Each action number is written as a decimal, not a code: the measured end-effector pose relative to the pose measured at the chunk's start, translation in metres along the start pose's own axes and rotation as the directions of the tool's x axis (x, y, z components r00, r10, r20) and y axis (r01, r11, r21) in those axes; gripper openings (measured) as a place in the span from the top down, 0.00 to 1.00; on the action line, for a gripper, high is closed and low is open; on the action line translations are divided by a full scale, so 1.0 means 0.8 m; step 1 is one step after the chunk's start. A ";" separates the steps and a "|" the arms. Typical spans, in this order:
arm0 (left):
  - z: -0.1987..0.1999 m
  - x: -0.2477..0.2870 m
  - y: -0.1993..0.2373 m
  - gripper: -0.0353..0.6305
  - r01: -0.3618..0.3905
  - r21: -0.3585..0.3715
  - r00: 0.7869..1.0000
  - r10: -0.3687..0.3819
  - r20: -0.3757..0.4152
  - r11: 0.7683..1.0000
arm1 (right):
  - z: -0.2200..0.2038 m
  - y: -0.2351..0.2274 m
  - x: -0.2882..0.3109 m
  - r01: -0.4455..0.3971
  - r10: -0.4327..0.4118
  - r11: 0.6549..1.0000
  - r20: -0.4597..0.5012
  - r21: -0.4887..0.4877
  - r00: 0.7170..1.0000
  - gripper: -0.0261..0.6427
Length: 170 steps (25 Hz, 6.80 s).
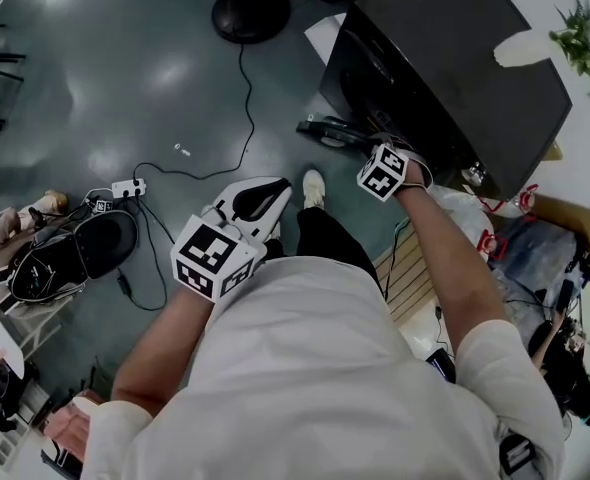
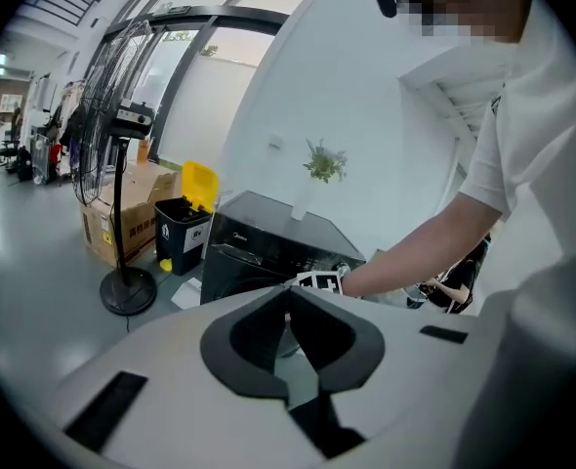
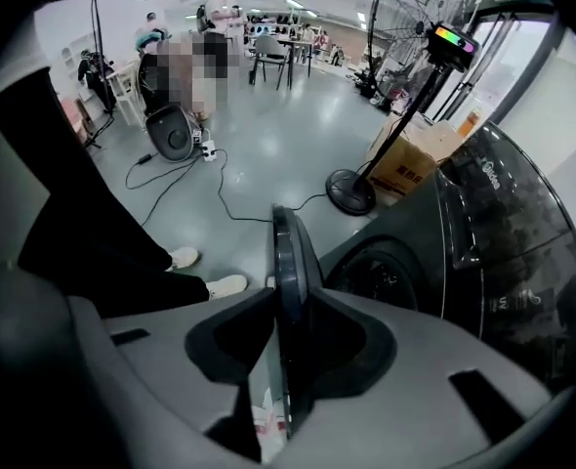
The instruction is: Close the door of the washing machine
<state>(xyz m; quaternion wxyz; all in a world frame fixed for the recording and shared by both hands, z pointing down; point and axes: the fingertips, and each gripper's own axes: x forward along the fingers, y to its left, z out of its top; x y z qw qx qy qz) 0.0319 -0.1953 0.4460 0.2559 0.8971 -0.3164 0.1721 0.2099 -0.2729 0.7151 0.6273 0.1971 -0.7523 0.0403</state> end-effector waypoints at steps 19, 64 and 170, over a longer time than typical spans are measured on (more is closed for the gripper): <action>0.019 0.012 0.034 0.92 -0.091 -0.027 0.996 0.091 -0.005 0.995 | -0.009 -0.108 0.014 0.212 -0.210 0.956 -0.029 0.205 0.977 0.78; 0.014 0.015 0.053 0.92 -0.071 -0.040 0.997 0.069 -0.040 0.997 | -0.025 -0.167 0.018 0.401 -0.366 0.788 -0.168 0.466 0.915 0.75; -0.060 -0.119 -0.053 0.92 0.239 0.051 0.971 -0.238 -0.027 0.970 | 0.141 0.202 -0.365 -0.338 -0.255 0.708 0.671 0.620 0.696 0.95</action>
